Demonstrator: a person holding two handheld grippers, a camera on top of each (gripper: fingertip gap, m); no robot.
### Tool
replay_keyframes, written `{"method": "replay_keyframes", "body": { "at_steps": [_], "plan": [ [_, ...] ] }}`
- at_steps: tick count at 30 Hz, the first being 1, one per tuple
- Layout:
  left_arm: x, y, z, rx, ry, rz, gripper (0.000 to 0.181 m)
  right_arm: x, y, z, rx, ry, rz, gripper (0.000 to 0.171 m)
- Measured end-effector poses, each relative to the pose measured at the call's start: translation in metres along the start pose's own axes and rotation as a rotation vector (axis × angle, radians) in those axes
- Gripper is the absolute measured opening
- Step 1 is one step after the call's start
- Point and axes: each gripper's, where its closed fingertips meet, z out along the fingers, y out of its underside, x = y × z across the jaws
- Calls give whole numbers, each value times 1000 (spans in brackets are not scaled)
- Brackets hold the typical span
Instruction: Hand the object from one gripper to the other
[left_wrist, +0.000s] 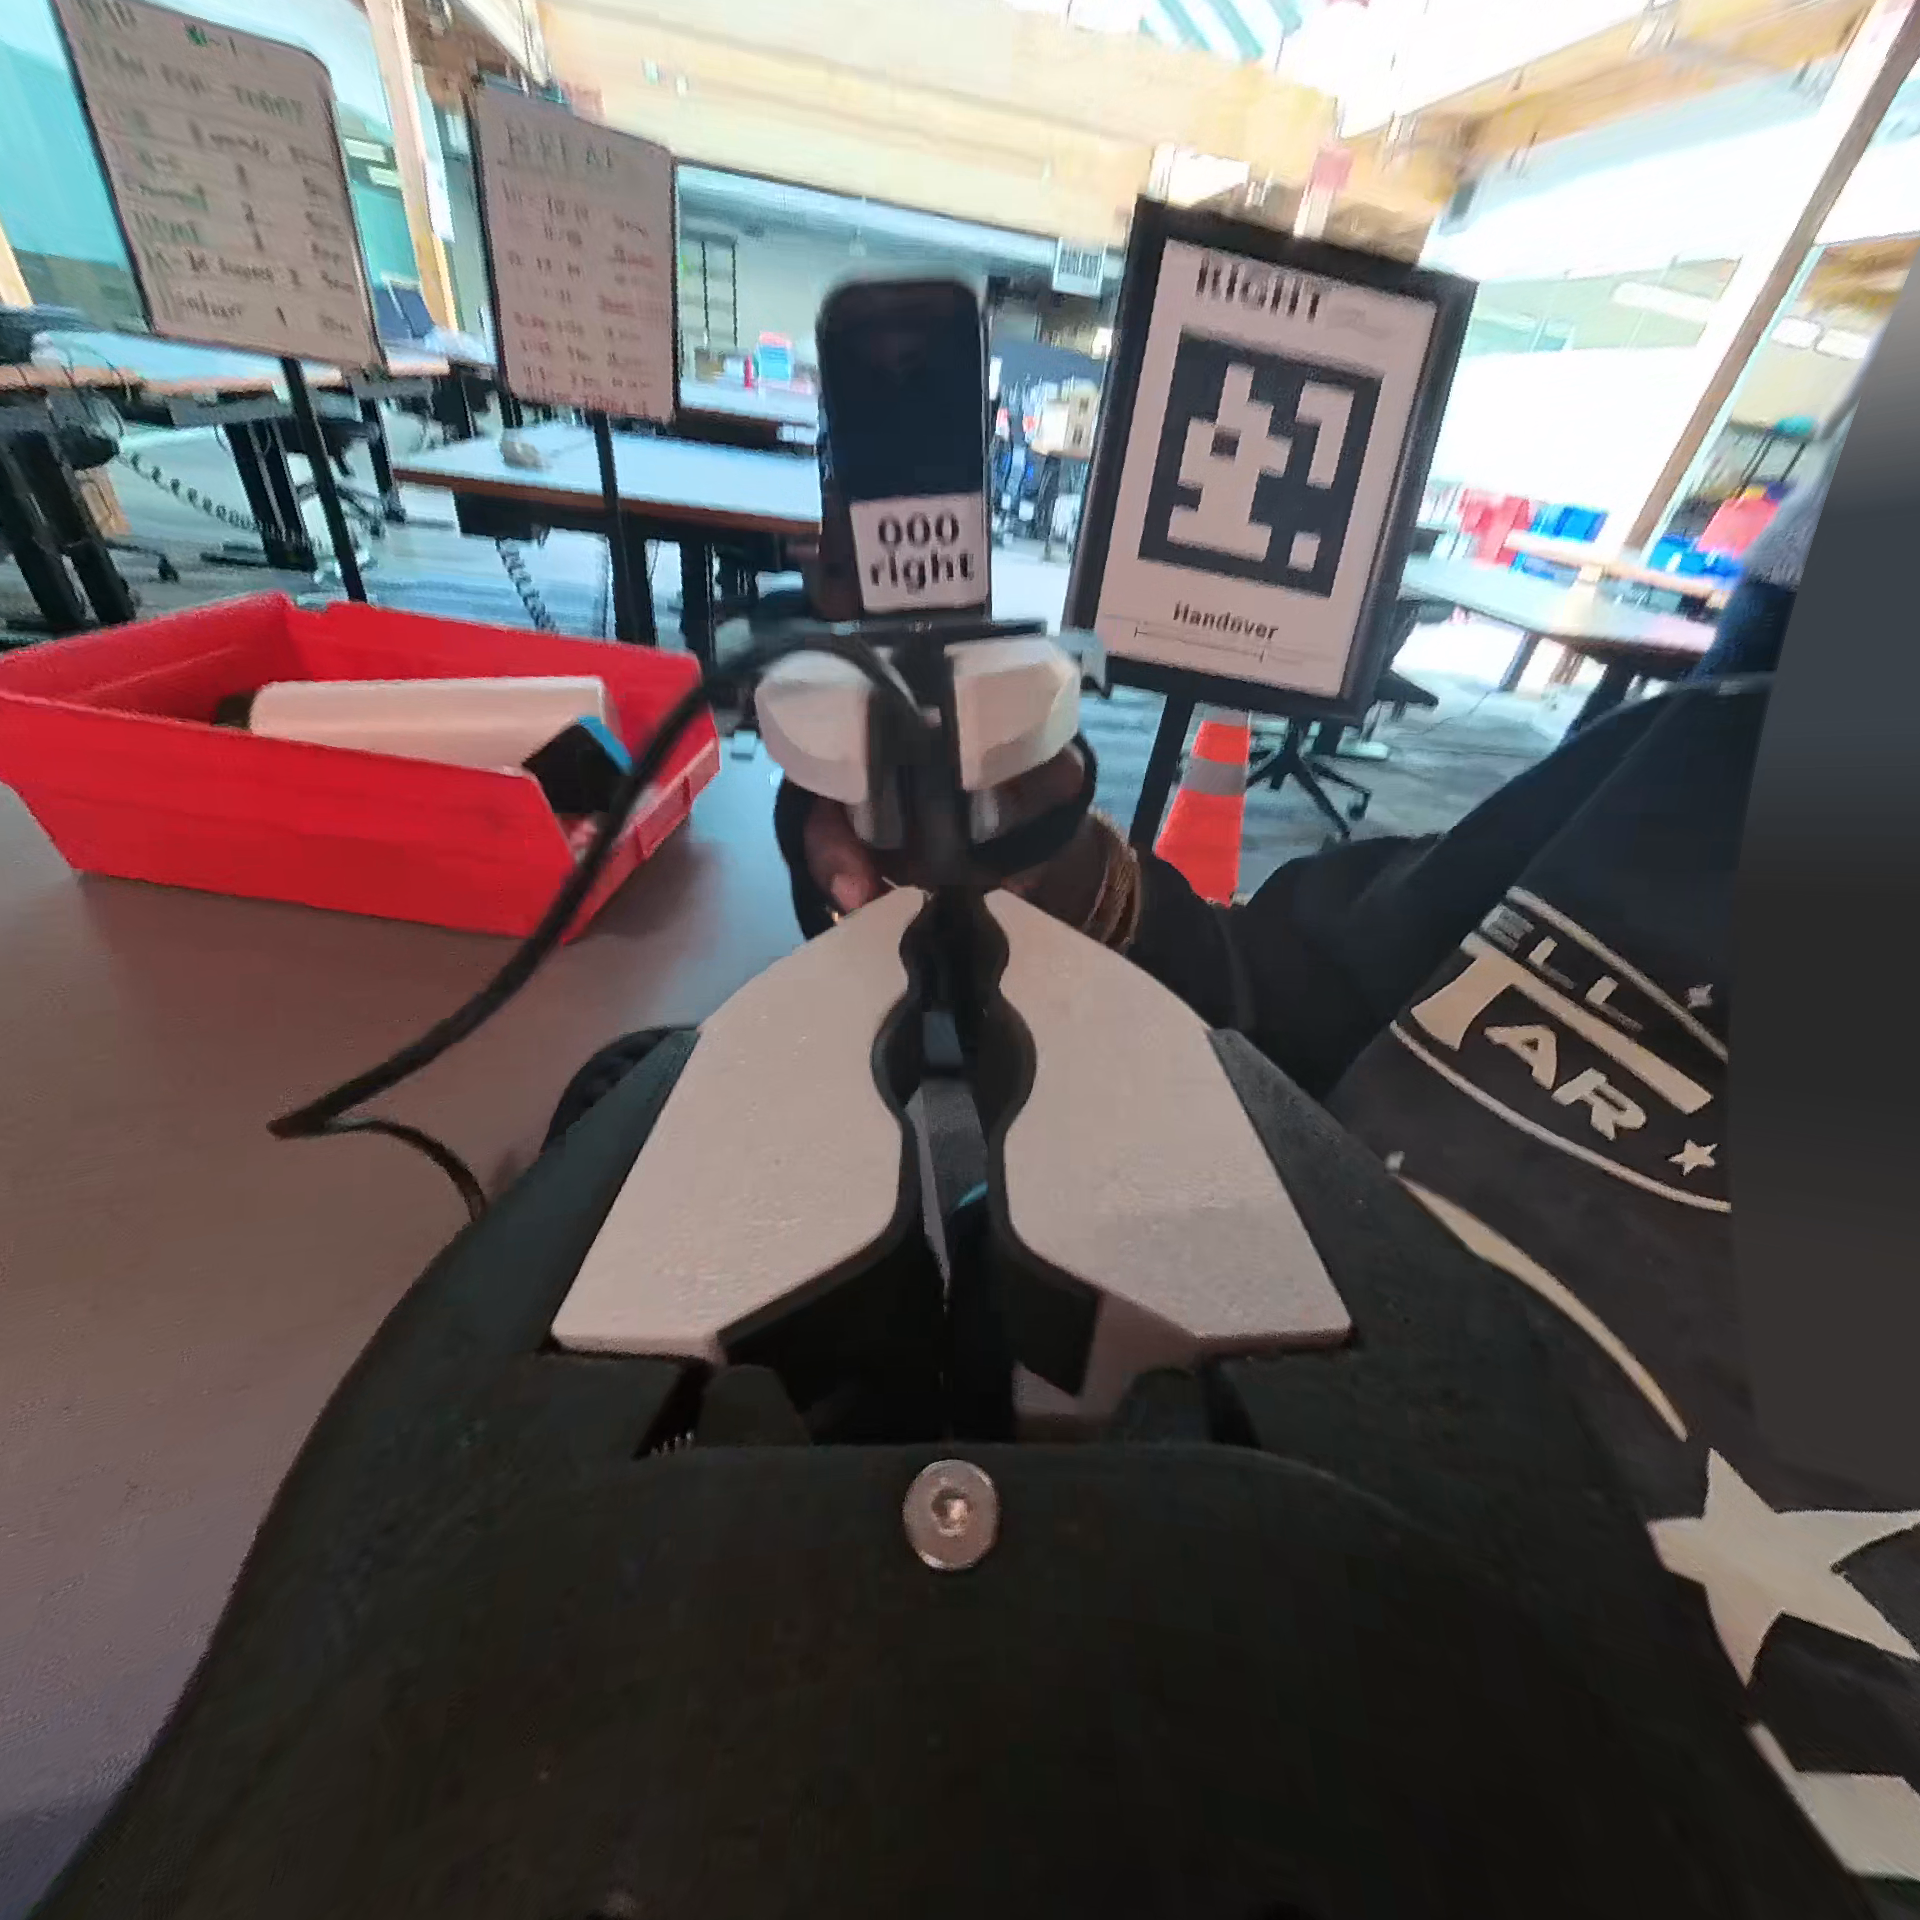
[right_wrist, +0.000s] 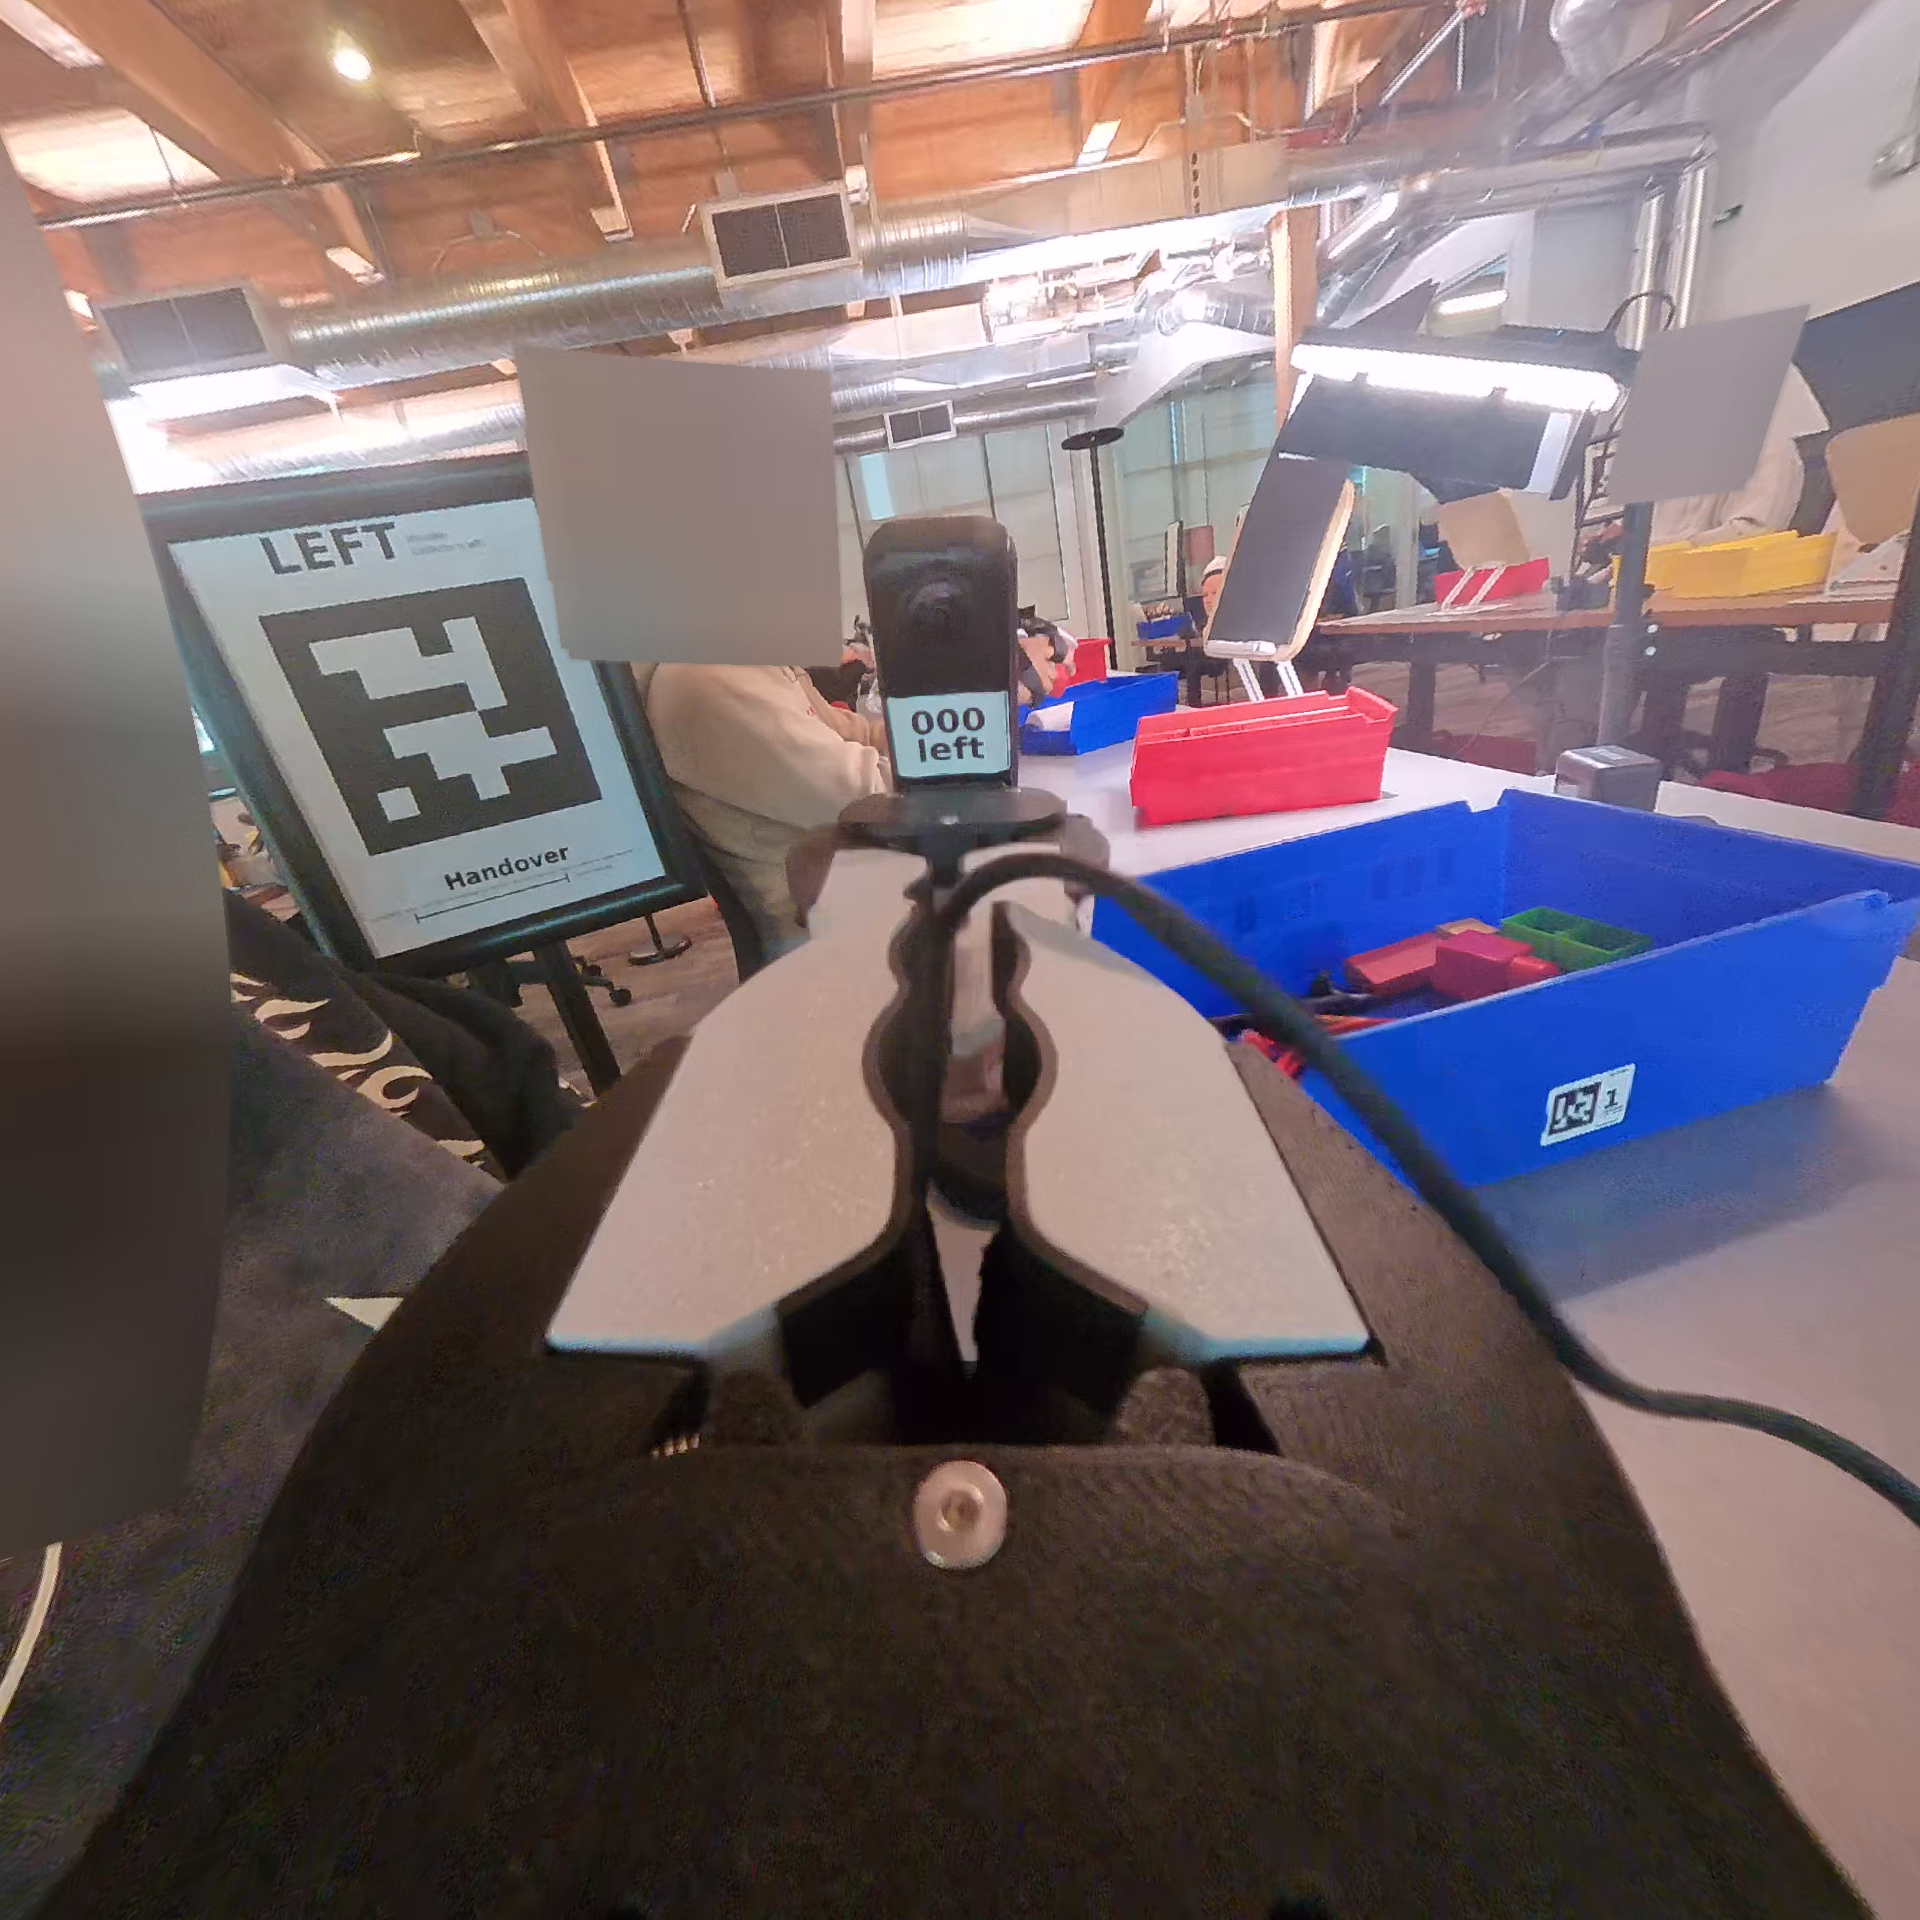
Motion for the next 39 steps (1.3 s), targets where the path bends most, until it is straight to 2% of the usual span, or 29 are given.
{"method": "replay_keyframes", "body": {
  "at_steps": [3,9,10,12,14,17,19,22,24,26,27,30,32,34,39],
  "plan": [
    [-3,-15,-10,94,-14,-24,5,-1,10,0,-65,-32,13,24],
    [-7,-25,-14,158,-37,-45,6,-8,37,17,-166,-77,-9,27],
    [-7,-24,-13,159,-35,-48,5,-9,37,19,-164,-75,-10,25],
    [-6,-24,-11,163,-29,-54,6,-6,33,19,-132,-58,-10,11],
    [-5,-25,-9,172,-24,-61,6,-5,32,17,-124,-56,-9,7],
    [-8,-22,-10,152,-43,-47,11,-6,30,15,-127,-62,-12,6],
    [-9,-16,-11,101,-42,-45,27,-6,22,12,-91,-65,1,6],
    [-5,-3,-11,9,-1,-48,31,-1,13,6,-54,-42,2,5],
    [-1,8,-7,-57,20,-32,28,-1,7,2,-29,-45,7,6],
    [2,8,-2,-49,29,-14,7,-3,5,1,-26,-57,12,6],
    [2,7,0,-39,29,-16,5,-4,4,0,-21,-64,13,6],
    [1,1,0,5,39,-35,5,-4,1,-2,-7,-58,23,7],
    [-1,-7,-3,63,32,-62,4,-2,3,-2,-19,-54,20,15],
    [-5,-13,-6,99,13,-74,5,-3,12,0,-70,-60,12,22],
    [-8,-22,-10,165,-7,-99,4,-7,37,16,-177,-62,-48,25]
  ]
}}
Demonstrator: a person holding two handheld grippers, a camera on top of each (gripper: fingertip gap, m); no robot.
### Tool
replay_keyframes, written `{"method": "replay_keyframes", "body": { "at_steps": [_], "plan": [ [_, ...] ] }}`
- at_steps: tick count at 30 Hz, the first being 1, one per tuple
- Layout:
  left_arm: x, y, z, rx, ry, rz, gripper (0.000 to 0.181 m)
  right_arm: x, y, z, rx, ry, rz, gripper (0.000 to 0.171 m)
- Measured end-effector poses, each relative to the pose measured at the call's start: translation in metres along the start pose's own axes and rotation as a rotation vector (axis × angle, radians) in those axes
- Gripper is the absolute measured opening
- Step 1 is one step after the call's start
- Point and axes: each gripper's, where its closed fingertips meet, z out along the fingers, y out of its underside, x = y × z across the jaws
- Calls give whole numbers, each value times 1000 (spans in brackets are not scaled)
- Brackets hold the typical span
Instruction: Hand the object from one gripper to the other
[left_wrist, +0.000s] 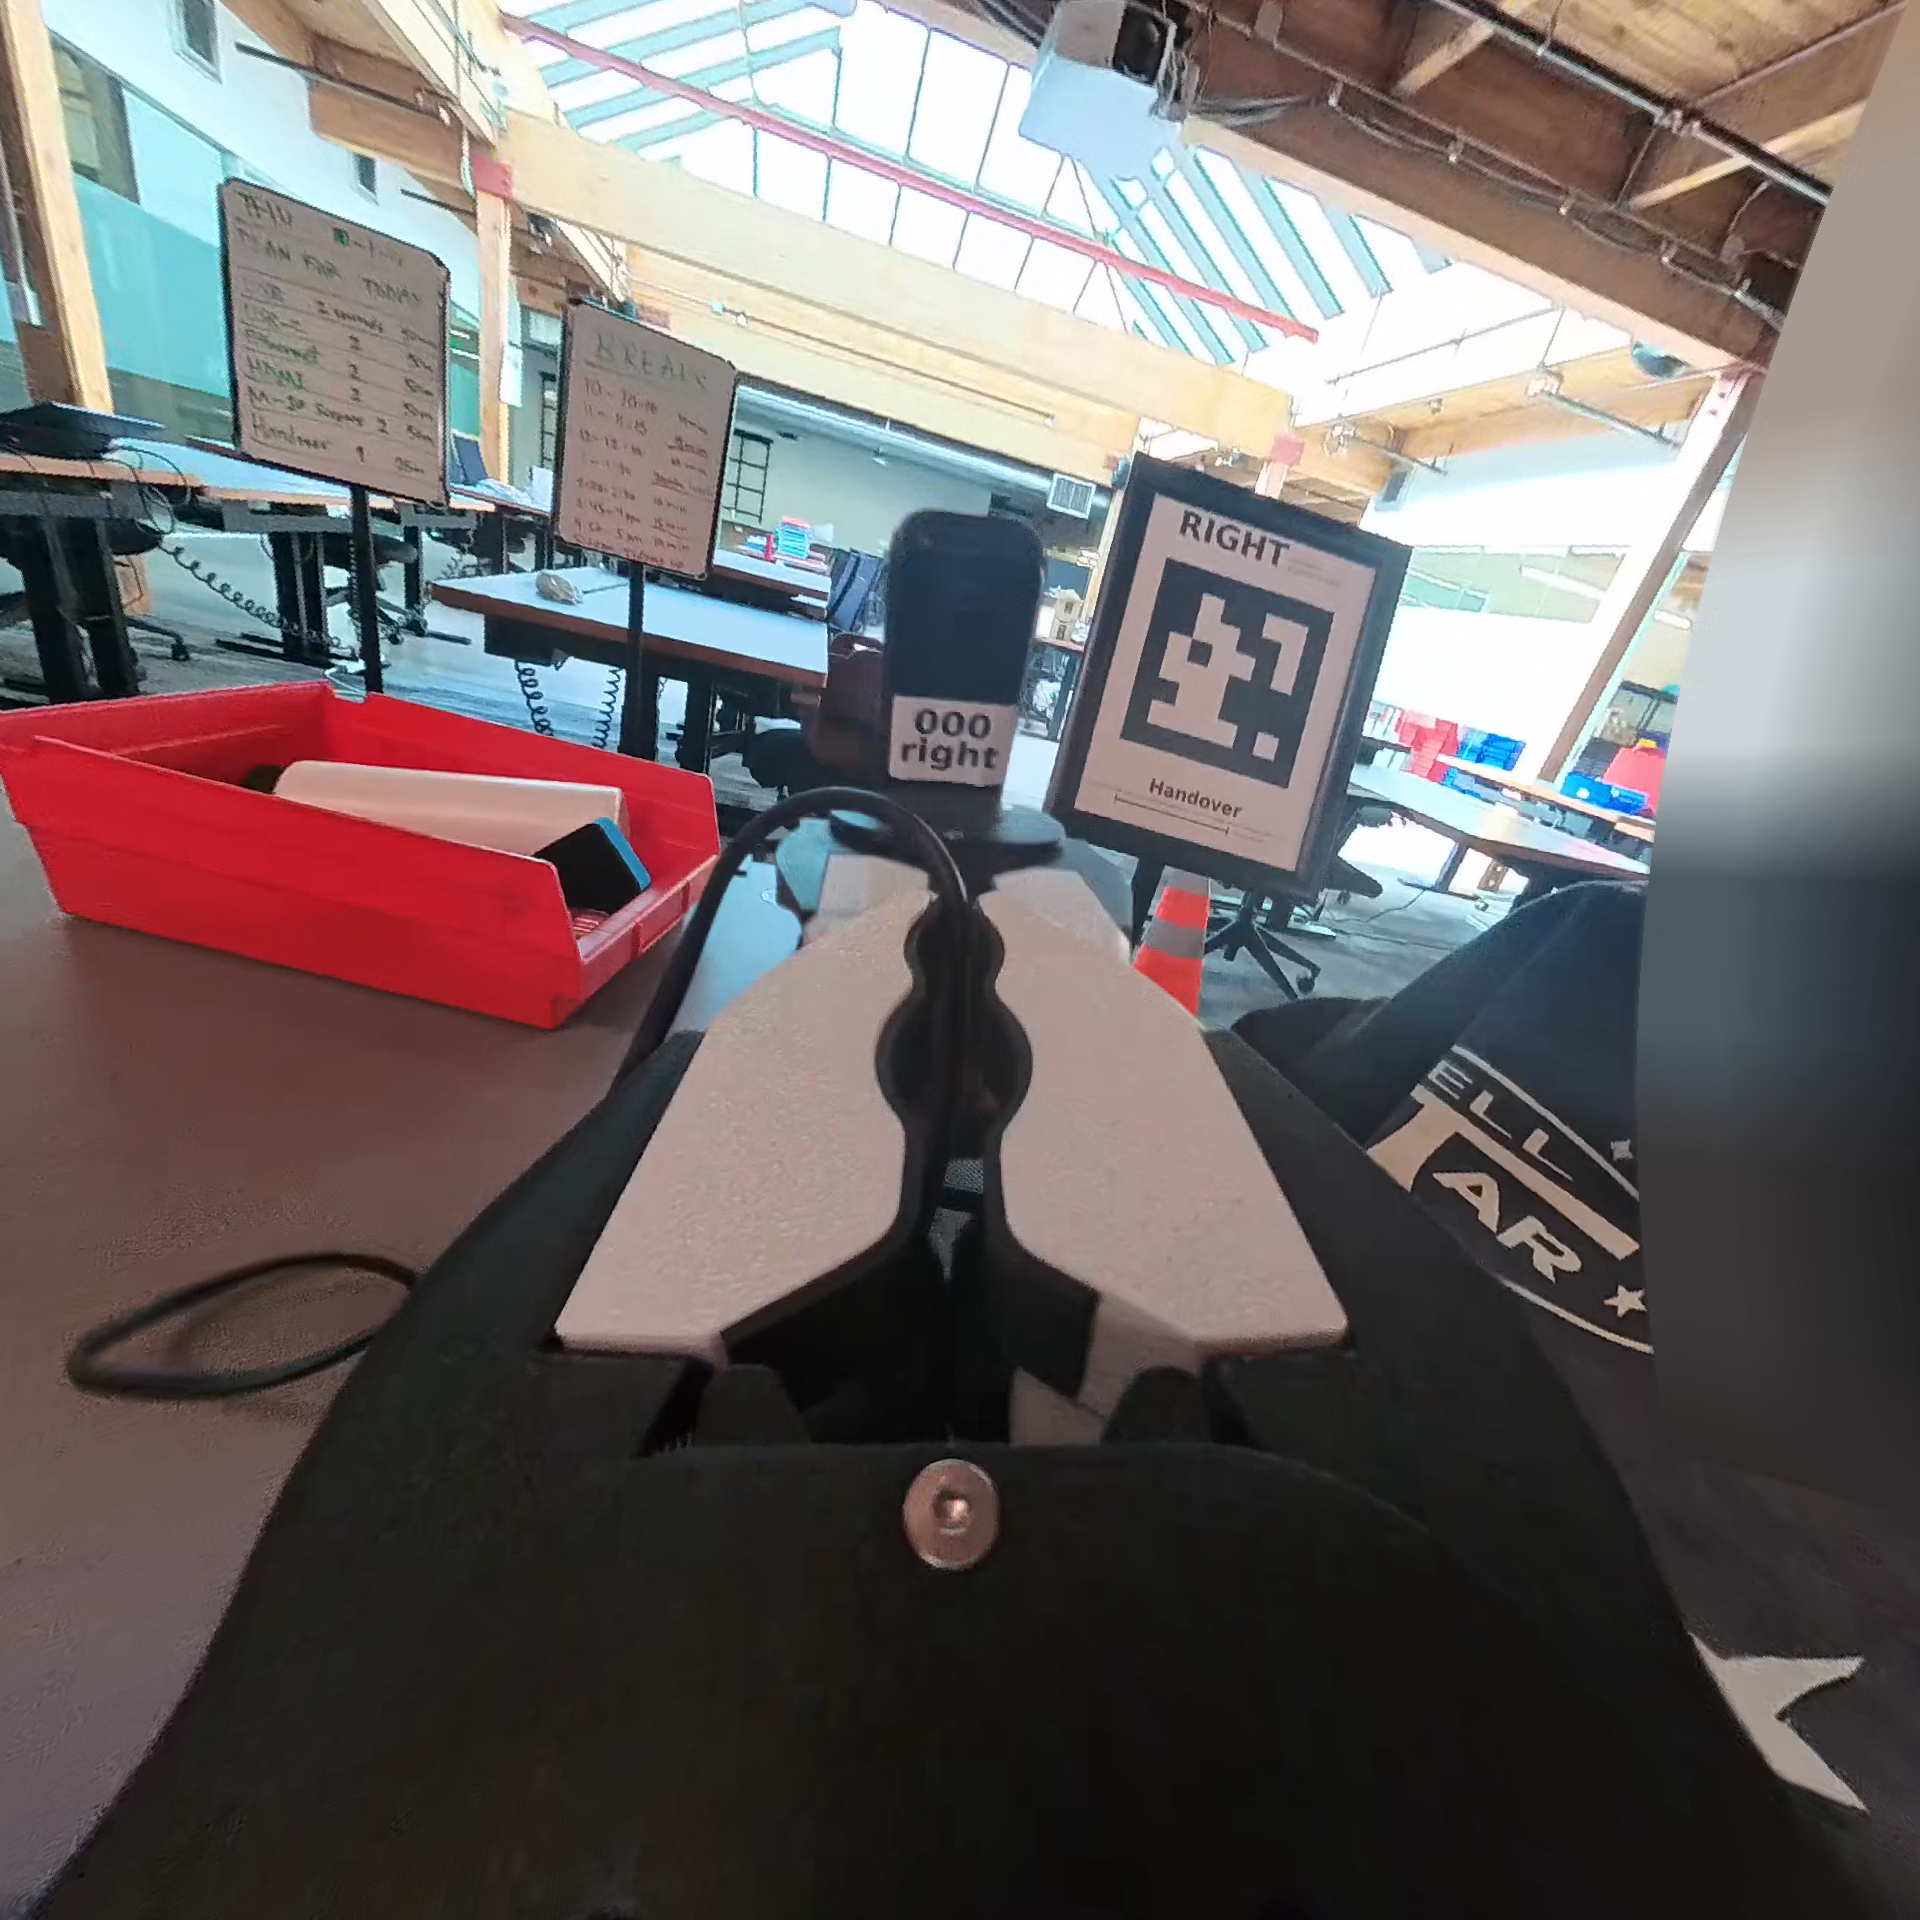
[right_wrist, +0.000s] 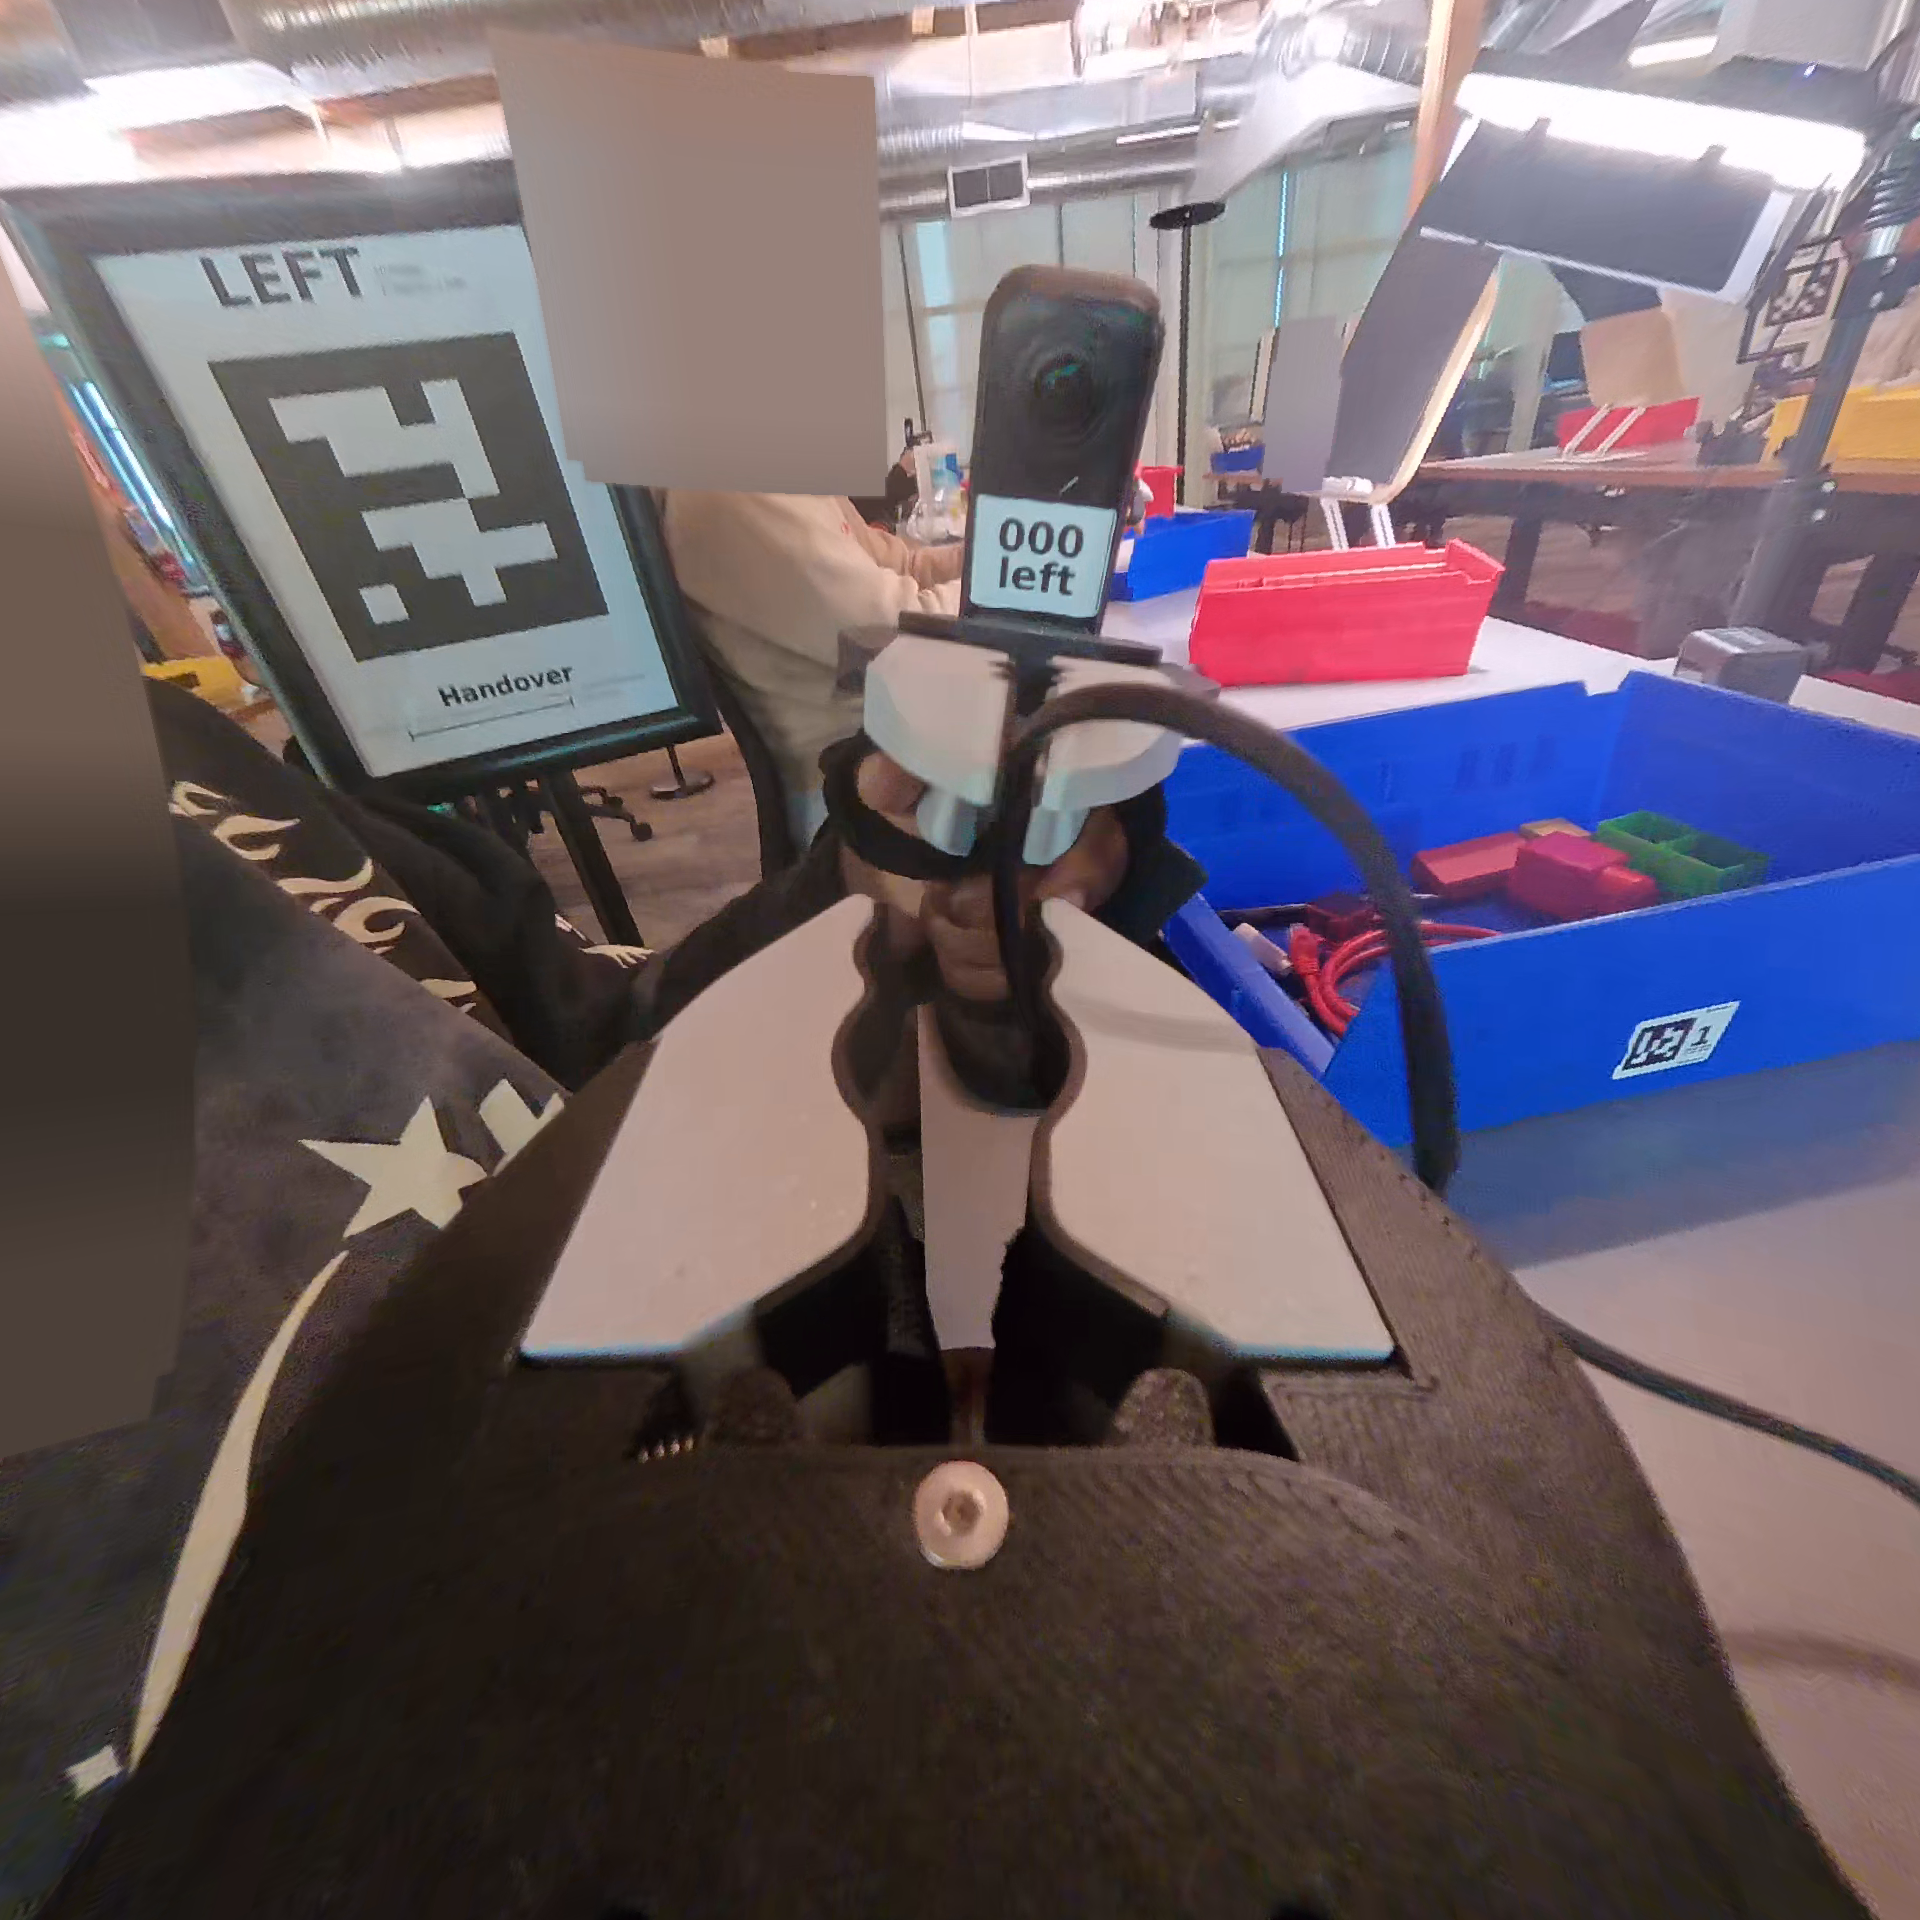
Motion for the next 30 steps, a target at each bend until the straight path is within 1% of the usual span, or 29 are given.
{"method": "replay_keyframes", "body": {
  "at_steps": [3,6,11,13,15,16,19,20,21,22,24,26,28,30],
  "plan": [
    [0,-1,2,17,-5,-6,4,1,3,7,2,21,-10,23],
    [4,-2,5,30,13,-20,4,6,-1,6,40,50,-18,5],
    [1,-3,5,38,-6,-11,5,2,-3,4,41,21,-15,4],
    [-1,2,2,-5,-10,5,15,-1,-7,1,58,0,-2,4],
    [1,11,-1,-82,9,14,28,0,-13,-4,81,-1,12,4],
    [3,15,-3,-116,21,18,29,1,-13,-6,74,4,10,4],
    [5,33,-5,-246,32,57,28,1,-18,-12,91,9,13,3],
    [7,38,-5,-275,37,72,22,1,-20,-13,101,3,22,4],
    [8,39,-4,-276,44,87,9,2,-22,-15,111,4,29,4],
    [8,37,-1,-260,42,94,4,2,-24,-16,120,4,31,3],
    [9,33,1,-225,50,71,4,3,-27,-19,143,11,39,4],
    [8,24,3,-155,56,35,3,6,-29,-20,162,35,35,8],
    [3,14,3,-74,47,-7,3,8,-24,-19,137,40,33,19],
    [-1,4,2,7,39,-39,3,7,-16,-15,84,27,35,26]
  ]
}}
